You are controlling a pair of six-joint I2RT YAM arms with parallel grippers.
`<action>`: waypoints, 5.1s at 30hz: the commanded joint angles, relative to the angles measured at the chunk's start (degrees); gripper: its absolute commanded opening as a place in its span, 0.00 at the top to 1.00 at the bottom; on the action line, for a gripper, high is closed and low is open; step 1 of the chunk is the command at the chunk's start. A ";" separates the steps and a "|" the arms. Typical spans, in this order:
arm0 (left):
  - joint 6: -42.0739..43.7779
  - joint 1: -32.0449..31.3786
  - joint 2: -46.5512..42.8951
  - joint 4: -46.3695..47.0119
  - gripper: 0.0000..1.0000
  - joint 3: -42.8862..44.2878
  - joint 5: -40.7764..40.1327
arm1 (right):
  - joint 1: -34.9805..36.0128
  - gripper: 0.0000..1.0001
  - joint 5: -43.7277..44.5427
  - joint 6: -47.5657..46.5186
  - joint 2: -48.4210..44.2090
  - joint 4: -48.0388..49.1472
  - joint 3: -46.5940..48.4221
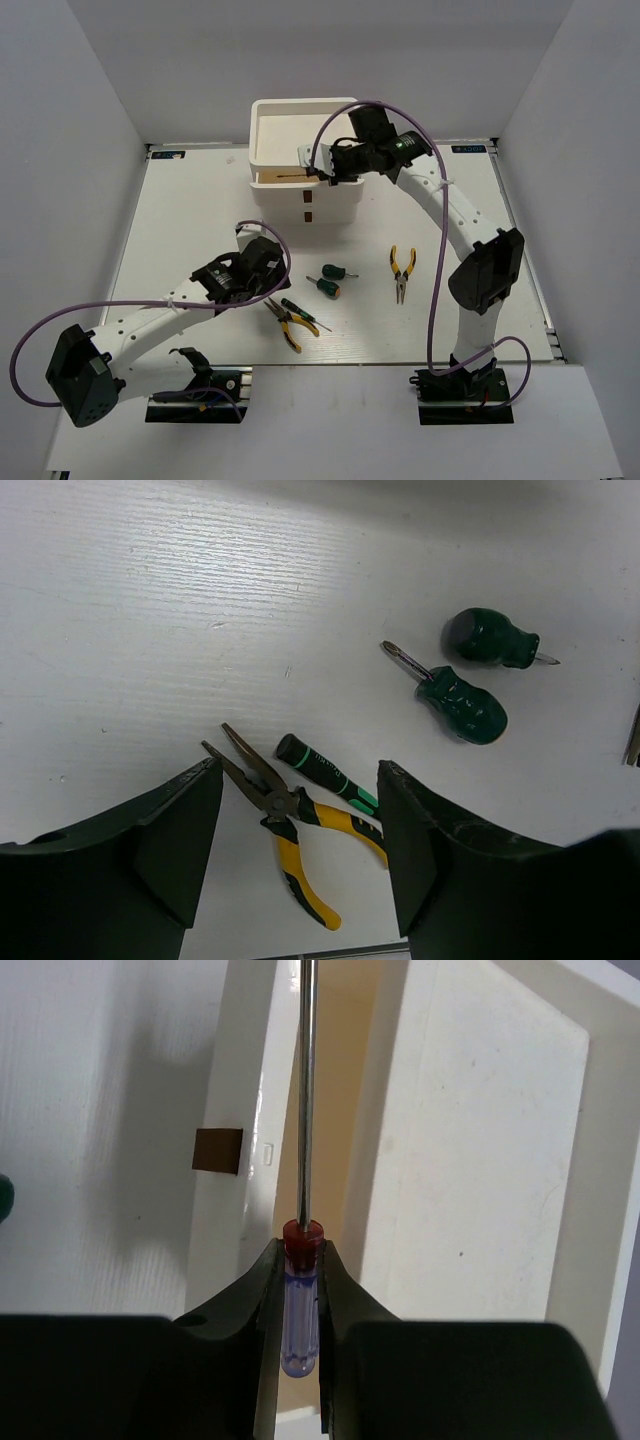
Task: Sort the tools into containers
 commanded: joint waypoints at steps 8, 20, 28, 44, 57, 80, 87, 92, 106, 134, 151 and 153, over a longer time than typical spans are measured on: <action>0.57 0.25 -1.00 0.94 0.25 1.21 -0.17 | -0.01 0.52 0.42 5.20 0.79 3.99 0.16; -1.01 0.25 5.06 -1.42 0.75 7.09 7.10 | -0.36 1.00 0.32 16.41 -3.76 4.42 -0.10; -1.54 -0.36 21.23 -9.15 0.72 15.09 14.41 | -1.24 0.80 0.16 38.60 -19.84 7.78 -24.61; -21.91 0.34 -2.55 -24.36 0.52 10.81 -7.54 | 9.55 0.58 -7.42 47.72 -20.42 9.43 -47.30; -22.28 0.34 -24.19 -21.99 0.37 0.16 -4.92 | 24.60 0.51 13.23 68.29 3.59 11.72 -30.16; -22.28 0.34 -25.25 -25.25 0.36 1.21 -5.45 | 30.14 0.63 30.37 70.33 8.96 18.23 -34.73; -21.67 0.34 -23.33 -22.79 0.37 -0.54 -3.78 | 29.09 0.91 33.73 69.71 8.53 18.14 -37.46; -19.74 0.34 -20.78 -20.68 0.38 -1.16 -1.85 | 24.17 1.00 13.72 64.19 2.83 13.23 -32.98; -15.08 0.34 -13.05 -13.56 0.38 -5.03 6.59 | 8.00 1.00 -1.34 26.67 -3.78 -1.37 -0.55; -10.15 0.34 -6.27 -9.34 0.38 -3.44 9.23 | -0.09 1.00 -17.16 12.85 -3.17 3.72 2.37; -9.63 0.34 -6.27 -8.81 0.37 -3.97 9.75 | -1.15 1.00 -17.16 10.83 2.10 8.04 0.69; -9.63 0.34 -5.57 -8.81 0.35 -3.44 9.76 | -1.06 1.00 -16.90 9.35 2.54 6.98 0.25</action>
